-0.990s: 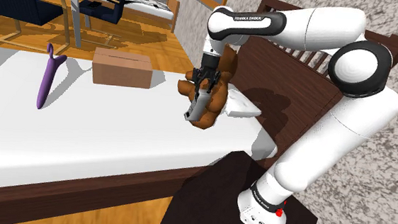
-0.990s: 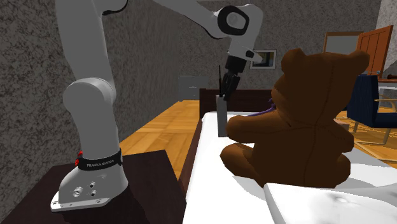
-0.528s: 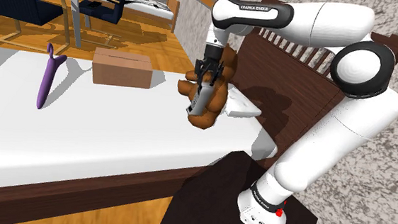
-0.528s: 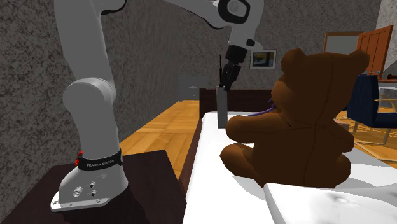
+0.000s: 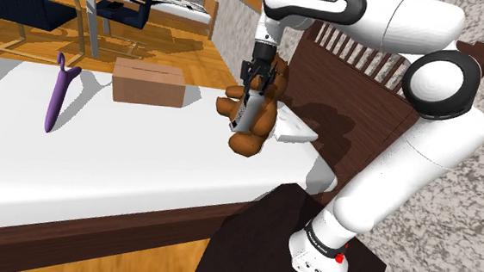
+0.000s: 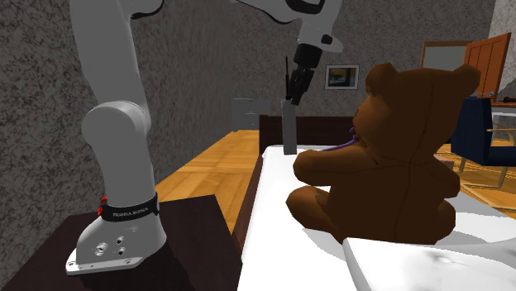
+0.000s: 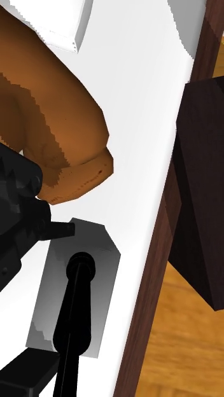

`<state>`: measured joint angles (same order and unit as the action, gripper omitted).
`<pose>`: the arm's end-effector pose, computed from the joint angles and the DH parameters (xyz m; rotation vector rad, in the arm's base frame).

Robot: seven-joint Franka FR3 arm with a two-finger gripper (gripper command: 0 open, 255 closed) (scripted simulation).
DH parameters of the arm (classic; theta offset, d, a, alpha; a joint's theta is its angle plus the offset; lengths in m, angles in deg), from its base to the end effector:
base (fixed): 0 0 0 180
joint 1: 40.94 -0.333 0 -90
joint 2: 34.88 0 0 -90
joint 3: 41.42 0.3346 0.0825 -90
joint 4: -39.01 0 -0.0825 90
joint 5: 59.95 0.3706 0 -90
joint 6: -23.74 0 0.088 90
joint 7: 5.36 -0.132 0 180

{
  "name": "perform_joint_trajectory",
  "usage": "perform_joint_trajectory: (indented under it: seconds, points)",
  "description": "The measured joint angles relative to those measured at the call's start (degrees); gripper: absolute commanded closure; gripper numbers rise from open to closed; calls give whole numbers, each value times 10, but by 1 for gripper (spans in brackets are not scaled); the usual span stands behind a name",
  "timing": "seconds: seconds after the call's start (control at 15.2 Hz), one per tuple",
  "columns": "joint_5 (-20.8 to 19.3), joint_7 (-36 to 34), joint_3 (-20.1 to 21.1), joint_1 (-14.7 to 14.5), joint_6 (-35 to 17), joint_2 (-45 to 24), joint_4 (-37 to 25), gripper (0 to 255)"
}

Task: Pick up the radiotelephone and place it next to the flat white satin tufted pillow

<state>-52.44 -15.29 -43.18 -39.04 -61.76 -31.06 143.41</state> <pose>0.4905 -0.0136 0.5362 -2.9735 0.3644 0.4070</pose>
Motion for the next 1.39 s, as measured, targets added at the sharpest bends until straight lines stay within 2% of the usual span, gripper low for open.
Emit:
perform_joint_trajectory:
  seconds: [1.39]
  points:
    - [5,-19,-2,2,168,-35,-204,255]
